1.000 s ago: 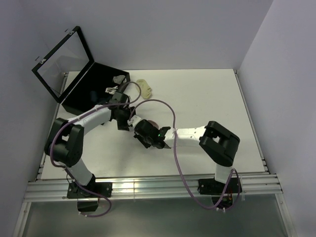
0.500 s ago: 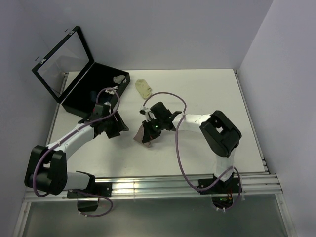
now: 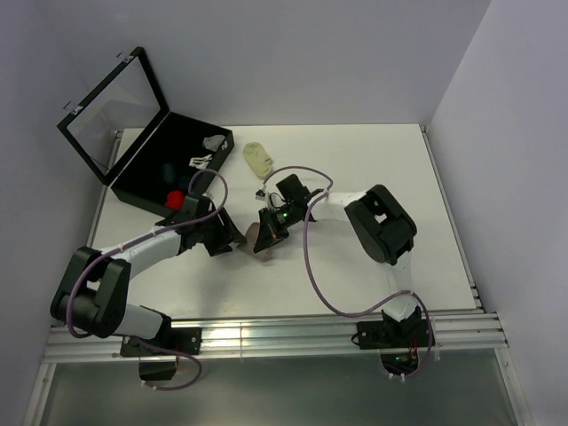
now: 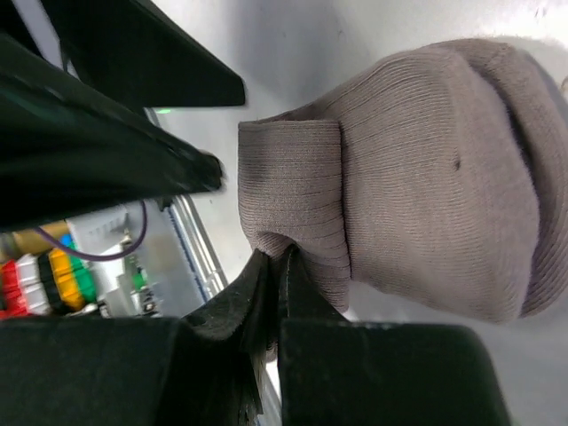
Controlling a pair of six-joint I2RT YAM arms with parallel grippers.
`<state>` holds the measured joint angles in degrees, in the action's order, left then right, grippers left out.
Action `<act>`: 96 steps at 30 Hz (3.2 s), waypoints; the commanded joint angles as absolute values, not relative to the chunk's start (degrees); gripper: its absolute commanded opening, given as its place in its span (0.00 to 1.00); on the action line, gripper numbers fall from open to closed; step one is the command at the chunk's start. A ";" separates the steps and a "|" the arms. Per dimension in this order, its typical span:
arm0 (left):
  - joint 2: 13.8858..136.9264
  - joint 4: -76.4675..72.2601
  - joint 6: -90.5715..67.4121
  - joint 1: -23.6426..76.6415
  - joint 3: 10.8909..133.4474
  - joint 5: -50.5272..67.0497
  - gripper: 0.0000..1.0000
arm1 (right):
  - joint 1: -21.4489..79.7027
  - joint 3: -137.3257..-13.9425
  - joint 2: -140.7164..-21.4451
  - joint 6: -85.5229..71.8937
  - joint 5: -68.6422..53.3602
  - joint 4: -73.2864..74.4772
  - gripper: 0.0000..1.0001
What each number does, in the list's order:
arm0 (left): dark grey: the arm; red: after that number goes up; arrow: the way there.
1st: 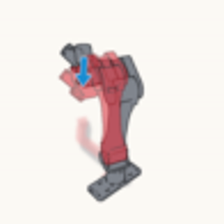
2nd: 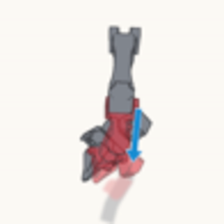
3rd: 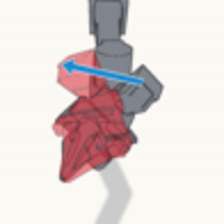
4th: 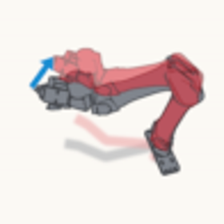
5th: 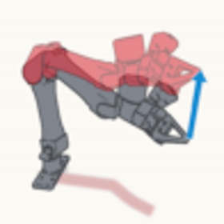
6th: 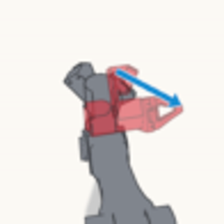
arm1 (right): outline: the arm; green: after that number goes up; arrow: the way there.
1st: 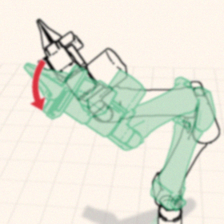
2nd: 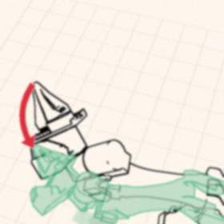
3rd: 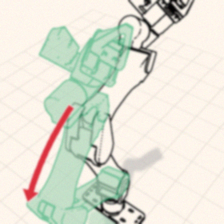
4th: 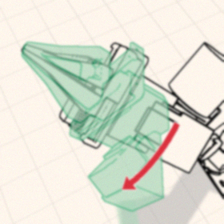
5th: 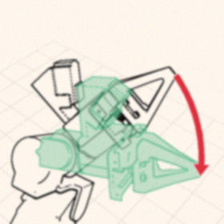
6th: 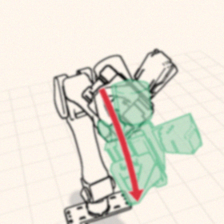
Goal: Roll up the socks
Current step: Roll the sock at the center of the board.
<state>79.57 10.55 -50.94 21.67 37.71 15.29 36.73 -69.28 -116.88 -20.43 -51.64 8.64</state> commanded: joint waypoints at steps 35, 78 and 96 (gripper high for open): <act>100.71 21.71 -46.06 24.35 54.49 8.79 0.48 | 53.41 -59.86 -92.73 -8.79 10.86 5.01 0.53; 91.59 19.69 -46.05 22.69 55.28 10.11 0.61 | 54.85 -59.68 -105.30 -9.48 0.38 2.99 0.05; 78.31 10.37 -54.49 20.04 39.20 15.99 0.62 | 40.78 -68.81 -115.04 -25.22 -44.19 9.58 0.00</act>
<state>80.42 15.44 -52.40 19.07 39.44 13.23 41.80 -66.65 -112.73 -20.51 -36.18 6.59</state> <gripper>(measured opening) 0.622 0.285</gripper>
